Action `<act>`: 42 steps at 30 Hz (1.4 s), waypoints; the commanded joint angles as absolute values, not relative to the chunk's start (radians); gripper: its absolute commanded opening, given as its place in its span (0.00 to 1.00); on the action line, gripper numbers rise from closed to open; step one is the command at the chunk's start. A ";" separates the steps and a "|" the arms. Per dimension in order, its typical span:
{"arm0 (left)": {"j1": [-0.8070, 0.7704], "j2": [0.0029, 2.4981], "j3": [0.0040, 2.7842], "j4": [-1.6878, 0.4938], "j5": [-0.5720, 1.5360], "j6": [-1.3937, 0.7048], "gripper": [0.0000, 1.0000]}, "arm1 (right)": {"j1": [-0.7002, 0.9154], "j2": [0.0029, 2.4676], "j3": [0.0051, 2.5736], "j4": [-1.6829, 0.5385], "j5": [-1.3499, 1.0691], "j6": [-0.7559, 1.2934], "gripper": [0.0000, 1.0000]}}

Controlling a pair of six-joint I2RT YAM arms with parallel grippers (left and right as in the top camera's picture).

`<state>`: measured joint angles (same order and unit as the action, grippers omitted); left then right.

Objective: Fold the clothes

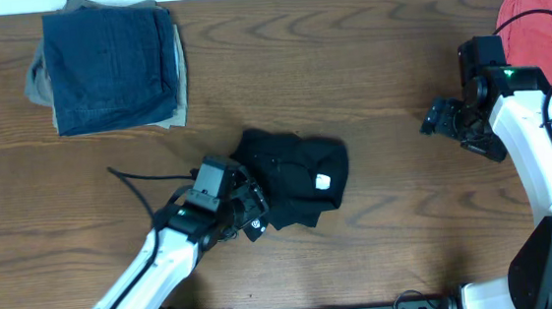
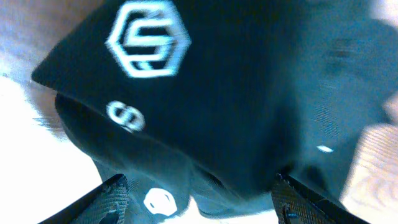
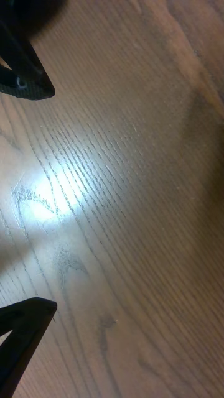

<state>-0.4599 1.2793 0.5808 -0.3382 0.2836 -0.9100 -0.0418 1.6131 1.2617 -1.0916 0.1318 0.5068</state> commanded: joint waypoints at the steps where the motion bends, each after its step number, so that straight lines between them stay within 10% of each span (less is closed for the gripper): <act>1: -0.456 1.356 0.596 -0.312 0.289 -0.959 0.74 | -0.045 1.612 1.266 -1.092 0.150 0.500 0.99; 42: -0.456 1.385 0.598 -0.253 0.295 -0.937 0.67 | -0.045 1.612 1.266 -1.092 0.150 0.500 0.99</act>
